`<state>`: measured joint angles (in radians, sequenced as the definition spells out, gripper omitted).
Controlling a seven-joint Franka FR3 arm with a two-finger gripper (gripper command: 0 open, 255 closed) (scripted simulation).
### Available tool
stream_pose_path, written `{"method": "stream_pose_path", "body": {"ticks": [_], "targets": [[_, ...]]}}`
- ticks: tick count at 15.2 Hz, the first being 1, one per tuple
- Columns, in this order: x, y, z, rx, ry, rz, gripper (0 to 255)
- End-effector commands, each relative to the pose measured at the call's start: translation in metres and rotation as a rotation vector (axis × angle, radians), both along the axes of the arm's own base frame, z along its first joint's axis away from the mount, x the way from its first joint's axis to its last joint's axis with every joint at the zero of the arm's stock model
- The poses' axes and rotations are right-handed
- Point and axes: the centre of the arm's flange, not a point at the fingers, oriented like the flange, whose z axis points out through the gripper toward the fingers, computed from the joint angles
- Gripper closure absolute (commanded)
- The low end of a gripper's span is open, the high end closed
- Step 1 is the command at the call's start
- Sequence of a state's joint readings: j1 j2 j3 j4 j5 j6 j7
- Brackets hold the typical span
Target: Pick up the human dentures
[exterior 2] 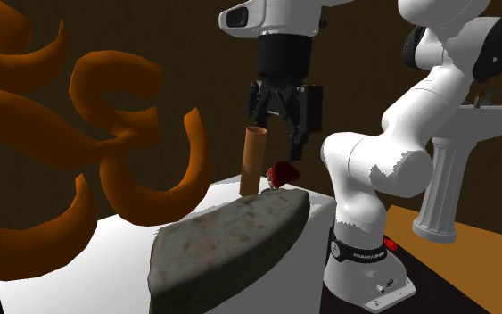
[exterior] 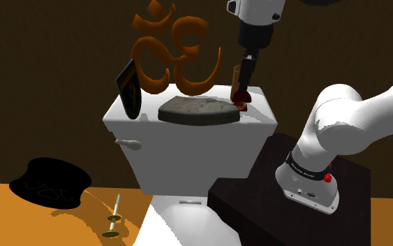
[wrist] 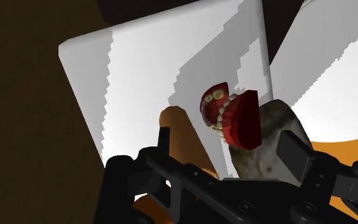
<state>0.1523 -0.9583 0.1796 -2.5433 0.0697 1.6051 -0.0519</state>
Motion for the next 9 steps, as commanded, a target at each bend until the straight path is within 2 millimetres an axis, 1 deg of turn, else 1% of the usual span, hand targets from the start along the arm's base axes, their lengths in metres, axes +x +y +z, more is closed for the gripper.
{"method": "stream_pose_path", "body": {"ticks": [1,9], "targets": [[-0.013,0.012,-0.011,0.006,0.011,0.019,0],[-0.013,0.012,-0.051,0.006,0.011,0.019,0]]}}
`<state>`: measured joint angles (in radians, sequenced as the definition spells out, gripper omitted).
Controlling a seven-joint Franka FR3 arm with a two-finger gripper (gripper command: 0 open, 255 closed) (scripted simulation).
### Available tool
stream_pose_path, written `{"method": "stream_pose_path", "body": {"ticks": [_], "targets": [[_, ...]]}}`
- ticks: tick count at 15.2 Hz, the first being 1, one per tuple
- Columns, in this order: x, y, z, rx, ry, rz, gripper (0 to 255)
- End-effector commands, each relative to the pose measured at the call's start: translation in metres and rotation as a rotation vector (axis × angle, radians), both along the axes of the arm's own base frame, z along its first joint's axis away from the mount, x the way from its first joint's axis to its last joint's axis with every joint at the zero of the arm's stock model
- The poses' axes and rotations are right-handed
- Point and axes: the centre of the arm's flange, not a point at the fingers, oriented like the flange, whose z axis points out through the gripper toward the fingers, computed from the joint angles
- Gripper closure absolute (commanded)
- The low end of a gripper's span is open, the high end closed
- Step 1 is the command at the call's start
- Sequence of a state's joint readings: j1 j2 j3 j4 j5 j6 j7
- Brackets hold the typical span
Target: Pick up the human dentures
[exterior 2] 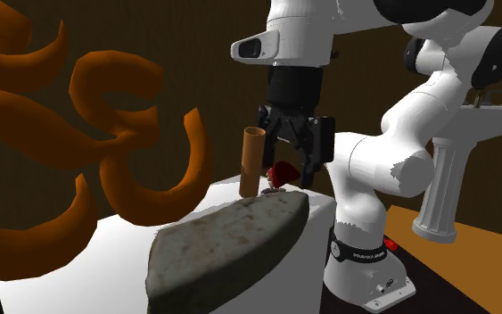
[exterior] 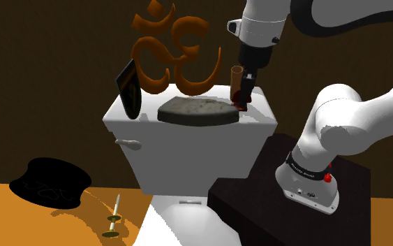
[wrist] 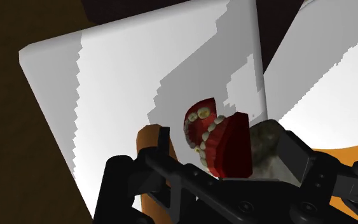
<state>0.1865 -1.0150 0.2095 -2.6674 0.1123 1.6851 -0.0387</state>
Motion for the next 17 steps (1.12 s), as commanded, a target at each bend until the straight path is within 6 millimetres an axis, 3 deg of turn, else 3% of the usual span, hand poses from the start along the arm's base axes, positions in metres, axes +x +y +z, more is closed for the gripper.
{"method": "stream_pose_path", "body": {"ticks": [1,2,11,17], "targets": [[0.001,0.0,-0.012,-0.009,0.02,-0.002,0],[0.002,0.001,-0.011,-0.009,0.02,-0.002,255],[0.001,0.0,-0.012,-0.009,0.02,-0.002,255],[0.001,0.0,0.019,-0.009,0.02,-0.002,255]]}}
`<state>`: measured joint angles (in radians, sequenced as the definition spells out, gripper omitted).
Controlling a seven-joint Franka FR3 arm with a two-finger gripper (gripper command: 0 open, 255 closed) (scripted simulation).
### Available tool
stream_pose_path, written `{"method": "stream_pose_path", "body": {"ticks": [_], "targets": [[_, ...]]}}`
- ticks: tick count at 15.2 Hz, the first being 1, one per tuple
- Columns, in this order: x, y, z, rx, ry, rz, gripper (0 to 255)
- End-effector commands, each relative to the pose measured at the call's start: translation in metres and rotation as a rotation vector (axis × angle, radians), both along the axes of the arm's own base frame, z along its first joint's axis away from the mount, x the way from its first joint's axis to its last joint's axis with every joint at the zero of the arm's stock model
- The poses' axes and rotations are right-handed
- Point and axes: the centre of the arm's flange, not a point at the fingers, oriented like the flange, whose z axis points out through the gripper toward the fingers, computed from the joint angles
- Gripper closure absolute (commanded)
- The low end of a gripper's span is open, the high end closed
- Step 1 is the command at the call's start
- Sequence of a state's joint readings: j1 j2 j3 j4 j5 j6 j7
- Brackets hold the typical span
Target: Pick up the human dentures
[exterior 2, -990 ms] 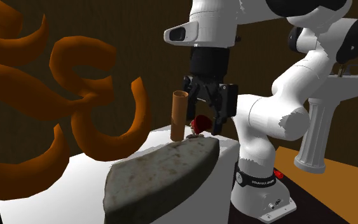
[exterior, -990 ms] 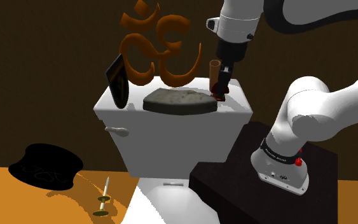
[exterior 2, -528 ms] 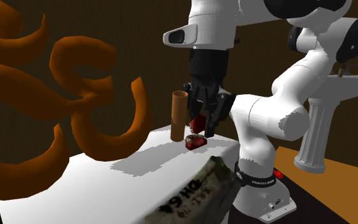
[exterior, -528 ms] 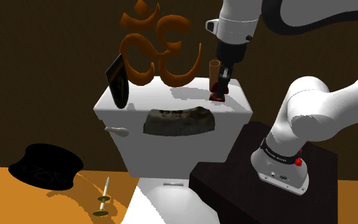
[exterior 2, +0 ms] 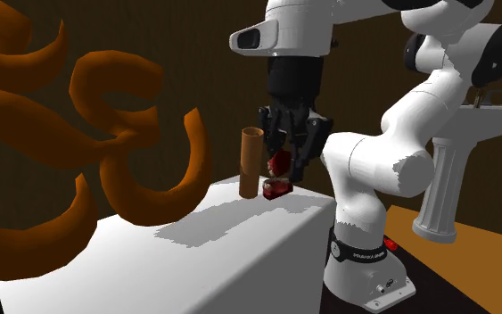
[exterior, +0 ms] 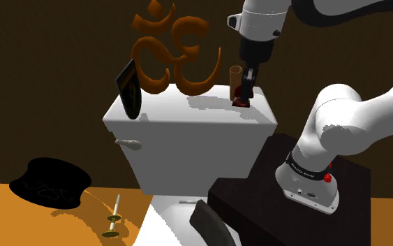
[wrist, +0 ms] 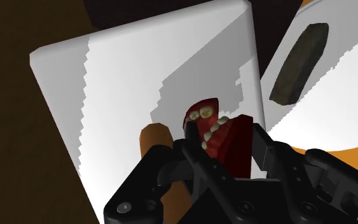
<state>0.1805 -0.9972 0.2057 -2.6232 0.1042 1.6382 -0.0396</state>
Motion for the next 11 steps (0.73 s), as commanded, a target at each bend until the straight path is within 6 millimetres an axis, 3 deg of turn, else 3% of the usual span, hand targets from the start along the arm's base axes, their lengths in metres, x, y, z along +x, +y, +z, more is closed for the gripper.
{"method": "stream_pose_path", "body": {"ticks": [1,9,11], "targets": [[0.0,0.0,0.012,0.0,0.001,0.0,255],[0.0,0.0,0.054,0.0,0.001,0.0,255],[0.0,0.0,0.055,0.0,0.001,0.0,255]]}}
